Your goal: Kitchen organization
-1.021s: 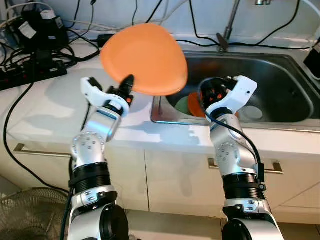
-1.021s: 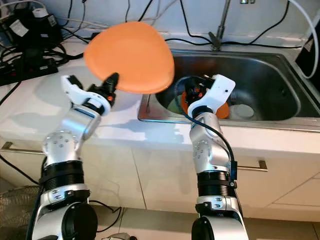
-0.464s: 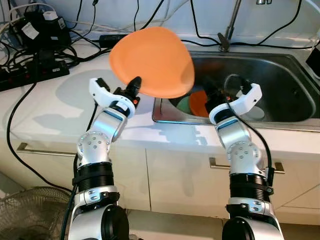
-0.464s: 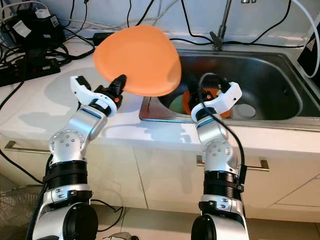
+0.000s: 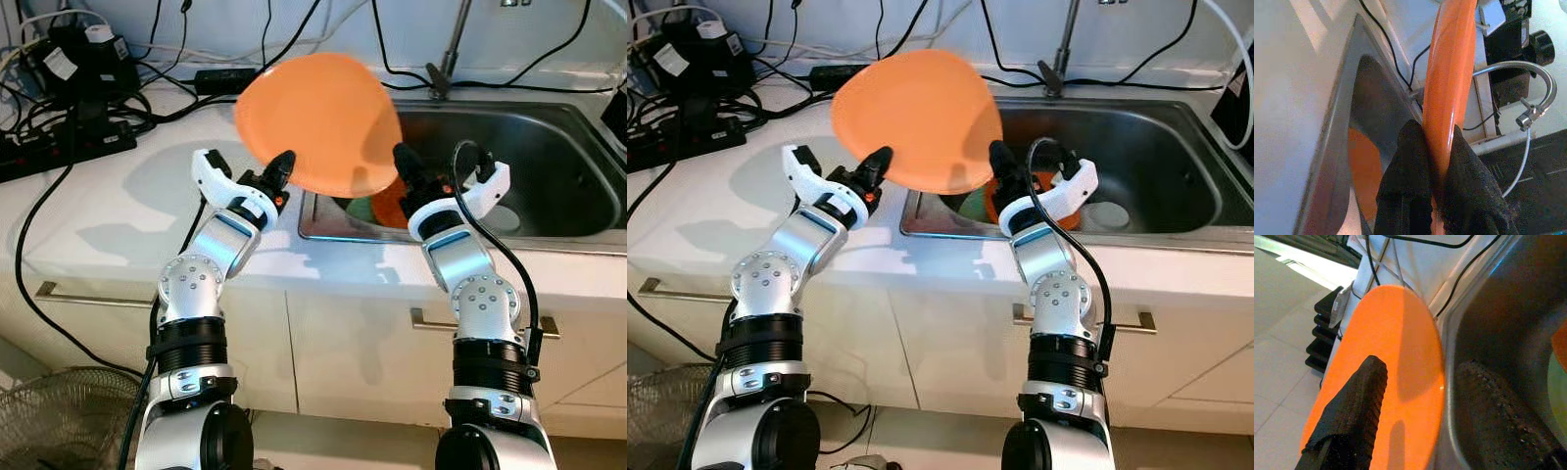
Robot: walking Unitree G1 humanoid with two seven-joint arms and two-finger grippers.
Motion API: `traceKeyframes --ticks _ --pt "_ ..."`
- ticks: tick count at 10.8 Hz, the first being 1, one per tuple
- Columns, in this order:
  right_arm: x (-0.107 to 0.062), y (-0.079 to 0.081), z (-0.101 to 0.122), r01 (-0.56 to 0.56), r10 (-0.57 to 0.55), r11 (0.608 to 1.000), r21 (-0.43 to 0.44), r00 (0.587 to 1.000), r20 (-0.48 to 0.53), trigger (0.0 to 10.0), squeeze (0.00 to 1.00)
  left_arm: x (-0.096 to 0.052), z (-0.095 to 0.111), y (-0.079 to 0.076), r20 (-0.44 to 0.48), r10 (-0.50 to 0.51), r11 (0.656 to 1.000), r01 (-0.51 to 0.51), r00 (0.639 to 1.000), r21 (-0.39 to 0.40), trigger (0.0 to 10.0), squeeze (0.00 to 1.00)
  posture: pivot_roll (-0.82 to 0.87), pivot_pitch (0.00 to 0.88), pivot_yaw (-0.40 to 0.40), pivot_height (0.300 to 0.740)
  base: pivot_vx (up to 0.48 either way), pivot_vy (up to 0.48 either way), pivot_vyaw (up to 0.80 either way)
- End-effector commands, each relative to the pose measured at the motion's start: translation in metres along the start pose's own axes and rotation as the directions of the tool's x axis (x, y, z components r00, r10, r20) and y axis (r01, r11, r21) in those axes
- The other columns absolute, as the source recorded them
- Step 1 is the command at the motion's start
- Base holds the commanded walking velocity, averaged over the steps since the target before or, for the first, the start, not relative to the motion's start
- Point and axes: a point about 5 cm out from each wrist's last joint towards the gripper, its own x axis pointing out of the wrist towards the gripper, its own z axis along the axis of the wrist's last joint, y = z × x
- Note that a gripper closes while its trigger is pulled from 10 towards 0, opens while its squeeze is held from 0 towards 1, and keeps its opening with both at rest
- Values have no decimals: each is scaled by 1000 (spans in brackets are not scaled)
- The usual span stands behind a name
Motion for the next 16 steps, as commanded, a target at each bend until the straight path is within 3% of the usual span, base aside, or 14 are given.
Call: traceKeyframes --ticks 1,5,6,7,13,16 --pt "2 14 -14 -49 50 998 41 998 -27 10000 0 9 -19 -31 -38 -130 991 128 991 -44 10000 0 108 0 75 740 0 0 0" --pt "1 18 -17 -81 81 997 13 996 -40 10000 0 9 -25 -32 -76 -141 989 138 987 -46 10000 0 106 0 80 740 0 0 0" --pt "1 18 -17 -74 75 997 16 997 -37 9490 0 9 -25 -32 -77 -142 989 139 987 -46 10000 0 106 0 79 740 0 0 0" --pt "1 17 -16 -72 73 997 25 997 -28 0 0 9 -25 -32 -76 -143 989 140 987 -47 10000 0 108 0 77 740 0 0 0" --pt "1 23 -17 -119 125 985 124 991 -45 0 0 7 -19 -27 -48 -128 991 127 991 -40 10000 0 116 0 66 740 0 0 0" --pt "1 22 -18 -121 130 978 168 990 -48 0 0 6 -19 -23 -53 -97 995 97 994 0 10000 0 120 0 66 740 0 0 0"
